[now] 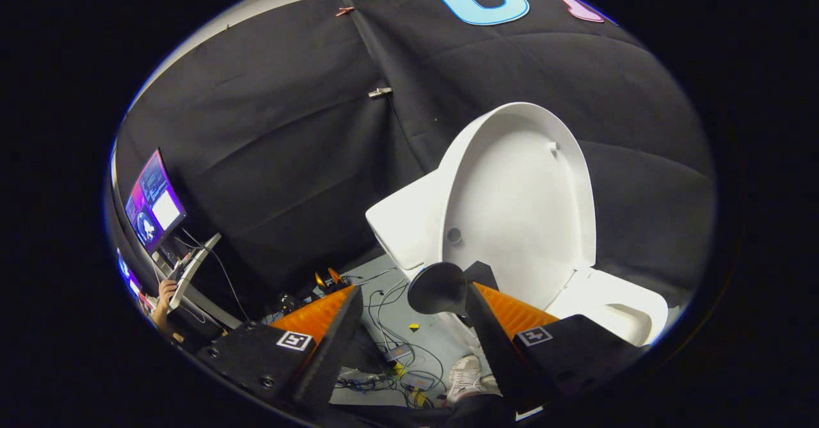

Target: Open the toilet lid.

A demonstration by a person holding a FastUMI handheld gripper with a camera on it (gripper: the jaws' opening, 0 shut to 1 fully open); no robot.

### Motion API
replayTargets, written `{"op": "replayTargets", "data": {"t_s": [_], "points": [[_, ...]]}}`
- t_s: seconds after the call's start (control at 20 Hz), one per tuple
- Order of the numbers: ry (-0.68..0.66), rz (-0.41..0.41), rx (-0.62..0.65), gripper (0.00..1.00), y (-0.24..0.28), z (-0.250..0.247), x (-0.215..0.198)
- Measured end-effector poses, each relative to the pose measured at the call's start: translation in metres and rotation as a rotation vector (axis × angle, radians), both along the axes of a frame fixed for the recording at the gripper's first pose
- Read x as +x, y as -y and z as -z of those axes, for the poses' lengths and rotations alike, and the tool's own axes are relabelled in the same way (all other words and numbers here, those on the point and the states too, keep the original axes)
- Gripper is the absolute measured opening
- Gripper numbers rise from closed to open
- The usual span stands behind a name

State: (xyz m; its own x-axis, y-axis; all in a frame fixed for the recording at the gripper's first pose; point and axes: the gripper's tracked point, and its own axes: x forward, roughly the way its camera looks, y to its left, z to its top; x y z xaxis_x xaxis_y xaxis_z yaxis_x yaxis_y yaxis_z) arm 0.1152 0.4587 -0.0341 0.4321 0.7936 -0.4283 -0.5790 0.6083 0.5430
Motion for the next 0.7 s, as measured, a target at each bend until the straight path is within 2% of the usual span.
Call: {"op": "replayTargets", "data": {"t_s": [0.3, 0.5, 0.7], "points": [[0.063, 0.03, -0.034, 0.99, 0.015, -0.006, 0.008], [0.116, 0.105, 0.044, 0.99, 0.034, -0.038, 0.02], [0.194, 0.13, 0.096, 0.99, 0.045, -0.064, 0.024]]}}
